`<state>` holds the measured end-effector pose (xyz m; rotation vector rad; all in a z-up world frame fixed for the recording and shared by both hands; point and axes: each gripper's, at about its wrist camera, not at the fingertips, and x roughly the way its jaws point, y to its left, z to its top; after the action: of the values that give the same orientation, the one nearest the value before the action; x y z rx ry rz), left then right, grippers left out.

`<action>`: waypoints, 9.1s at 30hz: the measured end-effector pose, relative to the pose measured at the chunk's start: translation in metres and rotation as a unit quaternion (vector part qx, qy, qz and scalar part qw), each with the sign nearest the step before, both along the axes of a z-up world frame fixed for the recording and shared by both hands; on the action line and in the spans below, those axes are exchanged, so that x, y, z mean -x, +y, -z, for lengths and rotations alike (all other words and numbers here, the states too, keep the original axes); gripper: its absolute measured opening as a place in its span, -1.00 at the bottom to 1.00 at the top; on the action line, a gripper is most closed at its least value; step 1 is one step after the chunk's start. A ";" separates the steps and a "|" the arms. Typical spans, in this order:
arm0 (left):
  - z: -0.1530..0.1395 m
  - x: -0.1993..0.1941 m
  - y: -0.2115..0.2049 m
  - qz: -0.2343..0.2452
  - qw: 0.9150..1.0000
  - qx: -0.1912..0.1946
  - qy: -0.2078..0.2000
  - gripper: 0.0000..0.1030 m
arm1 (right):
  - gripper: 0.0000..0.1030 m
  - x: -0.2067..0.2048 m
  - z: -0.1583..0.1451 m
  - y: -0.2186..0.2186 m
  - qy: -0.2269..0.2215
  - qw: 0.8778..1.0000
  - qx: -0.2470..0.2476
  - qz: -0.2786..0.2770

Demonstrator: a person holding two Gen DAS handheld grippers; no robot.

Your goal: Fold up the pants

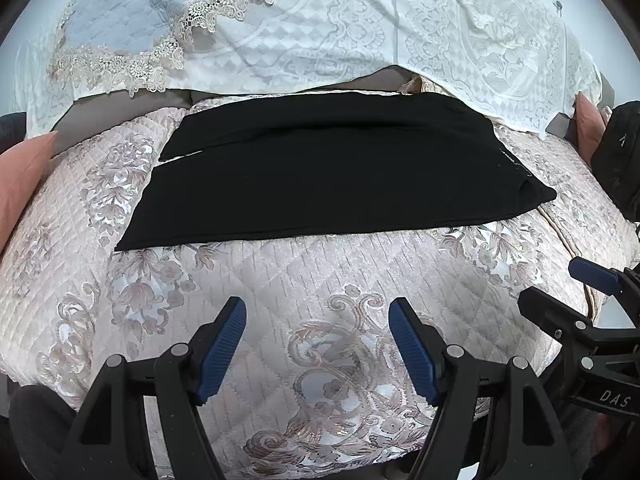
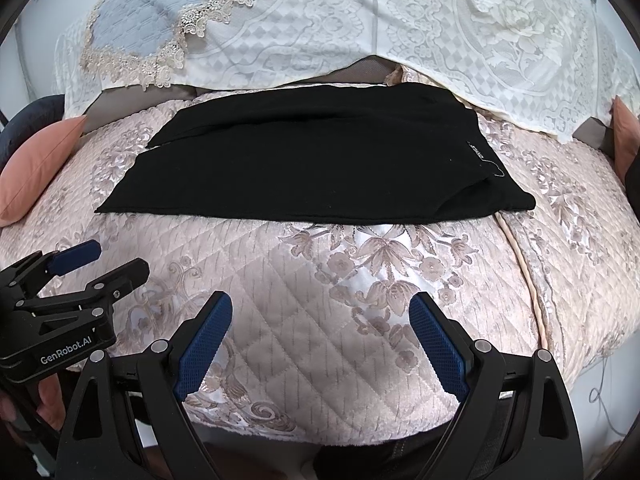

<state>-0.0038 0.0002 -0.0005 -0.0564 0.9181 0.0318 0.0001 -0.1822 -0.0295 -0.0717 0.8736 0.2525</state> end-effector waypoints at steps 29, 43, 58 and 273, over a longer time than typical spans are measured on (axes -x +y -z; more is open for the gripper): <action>0.001 0.001 0.002 -0.001 1.000 0.005 -0.003 0.47 | 0.76 -0.002 -0.002 0.000 -0.002 1.000 -0.004 -0.002; 0.005 -0.002 0.005 -0.005 1.000 0.017 -0.003 0.47 | 0.76 -0.005 -0.001 -0.005 -0.001 1.000 -0.007 0.000; 0.023 -0.027 0.048 -0.035 0.994 0.102 -0.003 0.40 | 0.74 -0.036 0.012 -0.035 0.007 0.999 -0.039 0.037; -0.002 -0.148 0.111 0.048 0.996 0.021 -0.068 -0.53 | -0.03 -0.162 -0.067 -0.040 -0.046 0.998 -0.017 -0.029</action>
<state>0.1440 0.1115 0.0012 -0.0522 0.7836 -0.0805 0.1623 -0.2225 0.0372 -0.0772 0.7765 0.3159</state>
